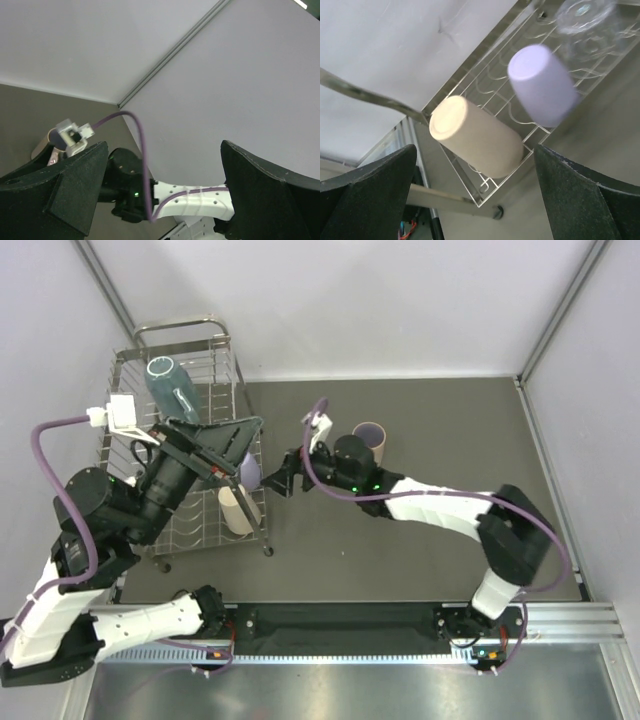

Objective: Load the cups into the dish rack

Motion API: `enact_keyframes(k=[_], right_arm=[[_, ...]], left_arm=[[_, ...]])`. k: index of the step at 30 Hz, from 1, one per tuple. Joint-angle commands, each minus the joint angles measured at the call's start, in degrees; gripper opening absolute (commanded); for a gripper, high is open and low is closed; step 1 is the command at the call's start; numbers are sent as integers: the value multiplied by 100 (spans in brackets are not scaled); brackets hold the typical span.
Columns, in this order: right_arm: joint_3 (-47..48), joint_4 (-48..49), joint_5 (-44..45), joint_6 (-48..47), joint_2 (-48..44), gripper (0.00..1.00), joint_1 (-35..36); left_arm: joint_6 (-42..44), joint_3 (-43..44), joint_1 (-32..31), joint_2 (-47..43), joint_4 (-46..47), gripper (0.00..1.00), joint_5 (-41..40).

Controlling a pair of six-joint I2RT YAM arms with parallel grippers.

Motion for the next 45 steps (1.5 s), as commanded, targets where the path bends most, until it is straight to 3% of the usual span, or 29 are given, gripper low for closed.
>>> enact_keyframes(k=[1, 5, 12, 16, 24, 37, 45], right_arm=[[-50, -1102, 594, -254, -977, 100, -74], [-42, -2326, 1155, -27, -1601, 100, 40], [169, -2986, 1904, 333, -1665, 90, 831], [257, -3058, 2106, 597, -1585, 69, 954], [819, -2987, 2344, 536, -892, 66, 1200], [2006, -2609, 1272, 668, 216, 63, 1605], [2333, -2768, 1429, 668, 375, 66, 1649]], left_arm=[[-176, 129, -15, 154, 28, 99, 92], [-202, 147, -15, 268, 133, 99, 75], [-36, 138, -15, 471, 432, 99, 66], [175, 225, -15, 585, 485, 99, 109], [298, 401, -15, 691, 388, 99, 171], [167, 401, -14, 550, 133, 99, 31], [123, 428, -15, 611, 90, 99, 75]])
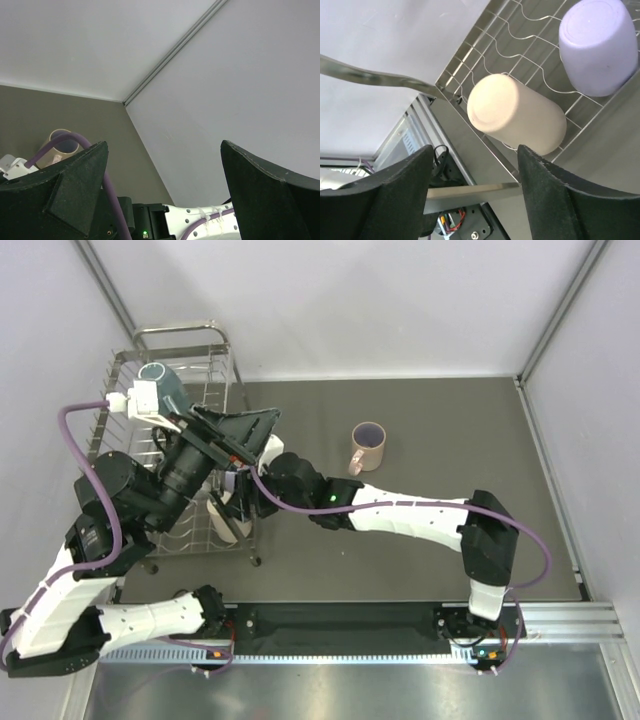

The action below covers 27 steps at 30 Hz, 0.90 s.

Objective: Load the cups into the dish rack

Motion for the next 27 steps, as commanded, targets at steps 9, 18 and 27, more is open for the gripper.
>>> enact_keyframes(k=[9, 18, 27], right_arm=[[-1295, -629, 1000, -377, -1722, 100, -384], [-1973, -1559, 316, -148, -2866, 100, -2492], [-585, -2932, 227, -368, -1514, 67, -4128]], left_arm=[[128, 300, -15, 452, 111, 99, 274], [84, 10, -15, 540, 691, 99, 714], [216, -105, -15, 417, 657, 99, 618]])
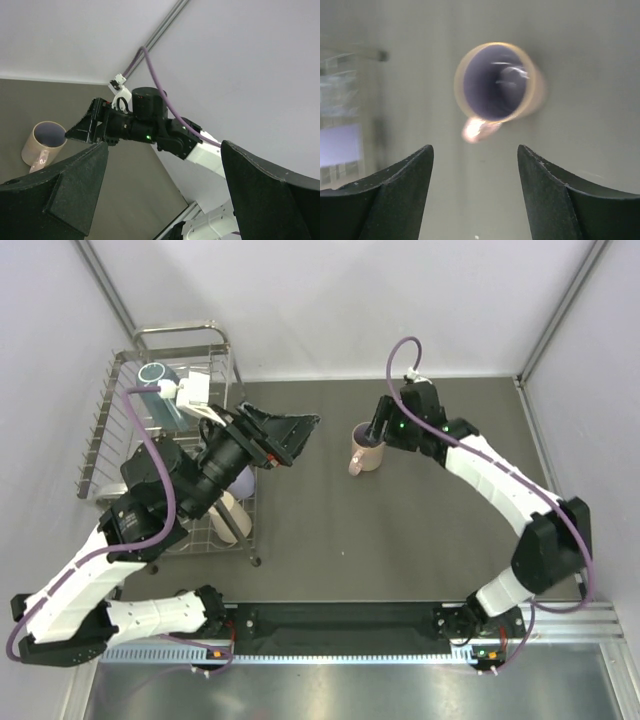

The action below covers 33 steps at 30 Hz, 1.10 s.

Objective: Load the cups into the dish rack

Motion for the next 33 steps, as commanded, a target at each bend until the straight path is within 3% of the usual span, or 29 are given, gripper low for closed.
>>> enact_keyframes(k=[1, 6, 13, 20, 25, 29, 33], right_arm=[[814, -862, -61, -184, 587, 67, -380], [1352, -1180, 1, -246, 1308, 64, -566], [1783, -1233, -140, -228, 2162, 52, -680], [2205, -1453, -245, -272, 2839, 46, -733], [2170, -1506, -255, -290, 2945, 25, -847], [1986, -1340, -509, -395, 2735, 0, -987], [1503, -681, -790, -536, 2006, 0, -1075]], left_arm=[[91, 52, -15, -49, 198, 99, -143], [-67, 246, -15, 118, -303, 99, -609], [64, 852, -15, 592, -972, 99, -575], [214, 458, -6, 514, -279, 99, -214], [188, 685, 12, 627, -663, 94, -425], [162, 1116, 29, 900, -1138, 90, -416], [30, 1388, 64, 988, -1157, 89, -170]])
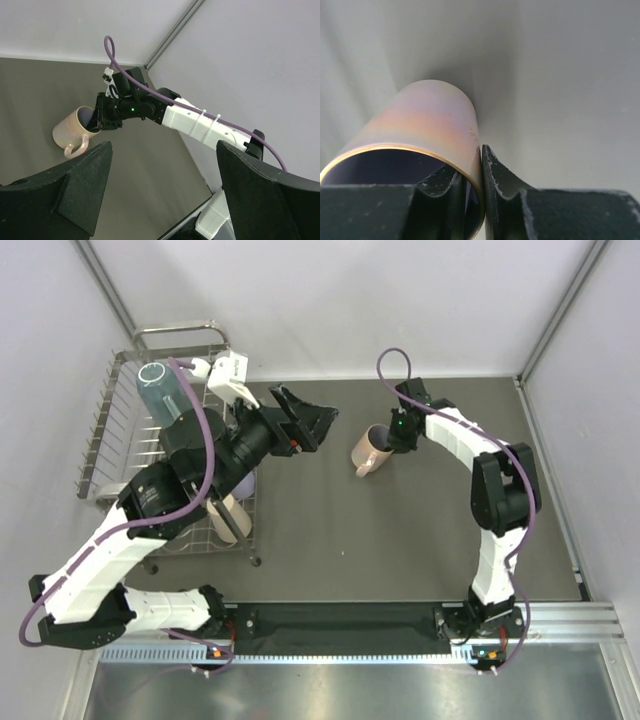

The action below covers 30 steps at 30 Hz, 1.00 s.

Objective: Load the cups into the dish rack

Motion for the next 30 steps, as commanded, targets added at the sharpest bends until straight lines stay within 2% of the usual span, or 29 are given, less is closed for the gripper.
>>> enact_keyframes(k=[1, 7, 12, 17, 23, 25, 30], right_arm=[[-312, 840, -384, -130, -1007, 0, -162], [-795, 1746, -1762, 265, -2360, 0, -355], [-1235, 3143, -2721, 994, -3511, 0, -487], [-1674, 4637, -3371, 2178, -4259, 0, -742], [-2263, 7238, -3400, 3481, -4822, 0, -751], [-2308, 7399, -3338, 3579, -4893, 0, -751], [-2448, 7882, -3303, 4168, -4972, 0, -646]], left_arm=[[-173, 368, 54, 29, -16, 89, 232], [-692, 526, 98, 47, 239, 89, 733], [-1227, 553, 159, 55, 301, 88, 1084], [-1545, 492, 177, 73, 415, 76, 1603], [-1896, 1, 185, 3, 704, 76, 2051], [-2020, -132, 185, 11, 1011, 77, 2192], [-2081, -80, 185, 283, 1119, 77, 2570]])
